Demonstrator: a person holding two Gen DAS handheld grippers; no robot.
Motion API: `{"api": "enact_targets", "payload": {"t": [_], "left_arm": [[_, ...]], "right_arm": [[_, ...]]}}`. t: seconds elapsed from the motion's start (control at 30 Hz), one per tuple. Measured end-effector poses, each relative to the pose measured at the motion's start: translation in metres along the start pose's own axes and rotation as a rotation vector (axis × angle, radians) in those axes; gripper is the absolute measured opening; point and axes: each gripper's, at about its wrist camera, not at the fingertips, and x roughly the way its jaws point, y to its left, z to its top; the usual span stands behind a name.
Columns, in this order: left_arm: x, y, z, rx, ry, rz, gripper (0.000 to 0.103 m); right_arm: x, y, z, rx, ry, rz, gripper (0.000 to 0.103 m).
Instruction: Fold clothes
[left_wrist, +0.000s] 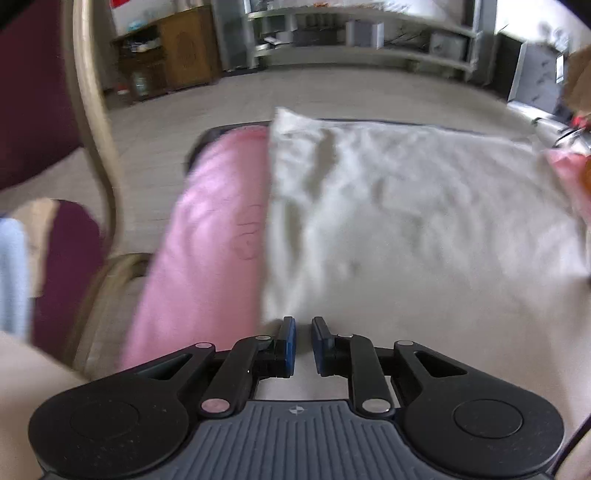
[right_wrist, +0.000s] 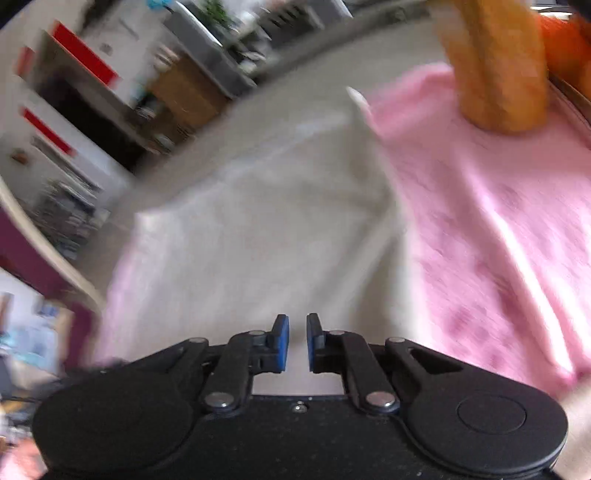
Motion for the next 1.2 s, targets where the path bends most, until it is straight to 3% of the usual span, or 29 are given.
{"api": "enact_targets", "payload": {"t": [0.07, 0.17, 0.33, 0.47, 0.57, 0.63, 0.73, 0.83, 1.0, 1.2], "left_arm": [[-0.012, -0.001, 0.000, 0.023, -0.002, 0.082, 0.010], [-0.052, 0.009, -0.004, 0.048, -0.052, 0.092, 0.011], [-0.129, 0.023, -0.024, 0.040, -0.115, -0.006, 0.013], [-0.126, 0.017, -0.043, 0.027, -0.101, -0.054, 0.021], [-0.123, 0.012, -0.058, 0.017, -0.090, -0.091, 0.021], [-0.122, 0.009, -0.068, 0.011, -0.083, -0.115, 0.021], [-0.119, 0.004, -0.082, 0.001, -0.072, -0.151, 0.018], [-0.116, -0.001, -0.097, -0.009, -0.061, -0.186, 0.019], [-0.100, 0.001, -0.097, -0.028, -0.028, -0.174, 0.019], [-0.085, 0.003, -0.106, -0.021, 0.067, -0.154, 0.011]], "right_arm": [[-0.016, -0.011, -0.002, 0.037, -0.078, -0.125, 0.000], [-0.058, -0.007, -0.004, 0.001, -0.191, -0.282, 0.005], [-0.154, 0.020, -0.022, 0.029, -0.287, -0.175, 0.005], [-0.227, 0.041, -0.054, 0.016, -0.344, -0.120, 0.007], [-0.254, 0.046, -0.081, -0.004, -0.361, -0.104, 0.016], [-0.242, 0.044, -0.097, -0.046, -0.375, -0.143, 0.022], [-0.212, 0.036, -0.115, -0.100, -0.380, -0.211, 0.021], [-0.189, 0.033, -0.124, -0.125, -0.377, -0.224, 0.021], [-0.164, 0.038, -0.122, -0.120, -0.289, -0.151, 0.021], [-0.124, 0.050, -0.137, -0.153, -0.070, -0.041, 0.013]]}}
